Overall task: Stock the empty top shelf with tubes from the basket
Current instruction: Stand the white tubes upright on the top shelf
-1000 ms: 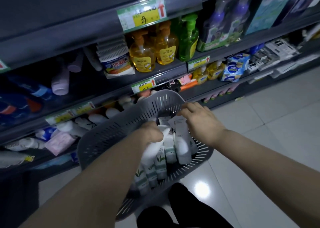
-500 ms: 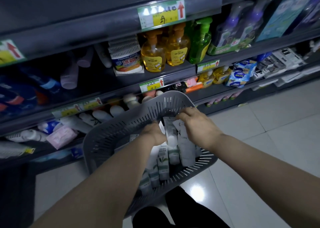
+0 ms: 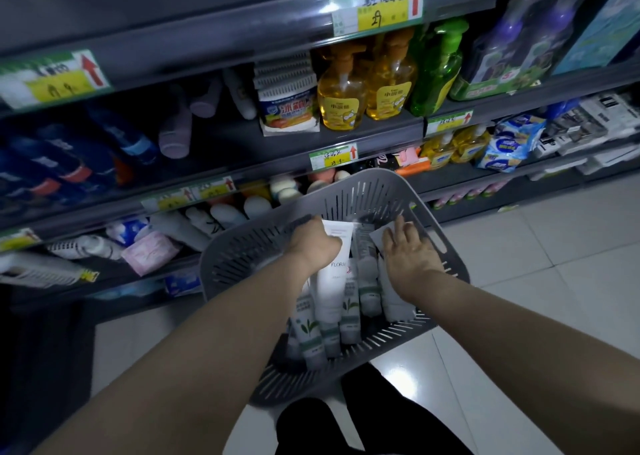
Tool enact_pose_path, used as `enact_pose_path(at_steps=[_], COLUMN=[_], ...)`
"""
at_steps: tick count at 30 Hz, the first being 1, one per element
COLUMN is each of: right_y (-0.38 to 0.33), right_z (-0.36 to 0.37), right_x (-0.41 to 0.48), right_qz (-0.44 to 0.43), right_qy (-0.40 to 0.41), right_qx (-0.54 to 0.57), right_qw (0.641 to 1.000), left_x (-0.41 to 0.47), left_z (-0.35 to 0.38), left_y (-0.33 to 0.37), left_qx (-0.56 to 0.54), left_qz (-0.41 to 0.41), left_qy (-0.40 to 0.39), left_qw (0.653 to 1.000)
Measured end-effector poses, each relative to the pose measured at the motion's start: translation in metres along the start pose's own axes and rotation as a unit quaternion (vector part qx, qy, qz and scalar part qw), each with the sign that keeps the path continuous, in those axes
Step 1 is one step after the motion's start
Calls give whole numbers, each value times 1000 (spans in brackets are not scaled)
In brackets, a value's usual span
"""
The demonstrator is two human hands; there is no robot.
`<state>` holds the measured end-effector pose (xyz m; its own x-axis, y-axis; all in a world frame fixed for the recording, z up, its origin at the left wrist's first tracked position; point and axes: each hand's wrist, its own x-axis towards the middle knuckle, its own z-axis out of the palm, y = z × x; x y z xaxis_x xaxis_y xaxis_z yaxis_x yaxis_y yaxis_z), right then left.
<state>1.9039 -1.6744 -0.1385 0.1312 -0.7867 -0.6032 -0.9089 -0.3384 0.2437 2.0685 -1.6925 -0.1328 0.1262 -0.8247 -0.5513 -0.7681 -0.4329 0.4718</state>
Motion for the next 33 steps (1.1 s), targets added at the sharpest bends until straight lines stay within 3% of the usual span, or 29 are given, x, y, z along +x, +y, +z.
enact_pose_path(at_steps=[7, 11, 14, 17, 19, 21, 27, 33], right_y=[7, 11, 13, 11, 7, 4, -8, -34], right_z=[-9, -6, -7, -14, -16, -17, -24, -46], right_x=[17, 27, 26, 19, 13, 8, -12, -65], right_qz=[-29, -45, -49, -60, -69, -72, -82, -99], right_qy=[16, -11, 38, 106, 79, 52, 79, 214], right_qx=[-125, -123, -54, 130, 285, 372, 390, 421], right_qw=[992, 991, 997, 984, 953, 924, 914, 876], left_x=[-1, -1, -1, 2, -1, -6, -33, -81], left_z=[-4, -2, -2, -4, -8, -16, -40, -75], left_y=[0, 0, -2, -11, -16, -19, -25, -48], left_qx=[8, 11, -11, -45, -68, -81, -35, -6], left_qz=[17, 11, 11, -4, -14, -14, 61, 153], left_qy=[3, 1, 10, 19, 17, 21, 65, 133], left_qw=[1000, 1000, 1000, 999, 997, 996, 995, 979])
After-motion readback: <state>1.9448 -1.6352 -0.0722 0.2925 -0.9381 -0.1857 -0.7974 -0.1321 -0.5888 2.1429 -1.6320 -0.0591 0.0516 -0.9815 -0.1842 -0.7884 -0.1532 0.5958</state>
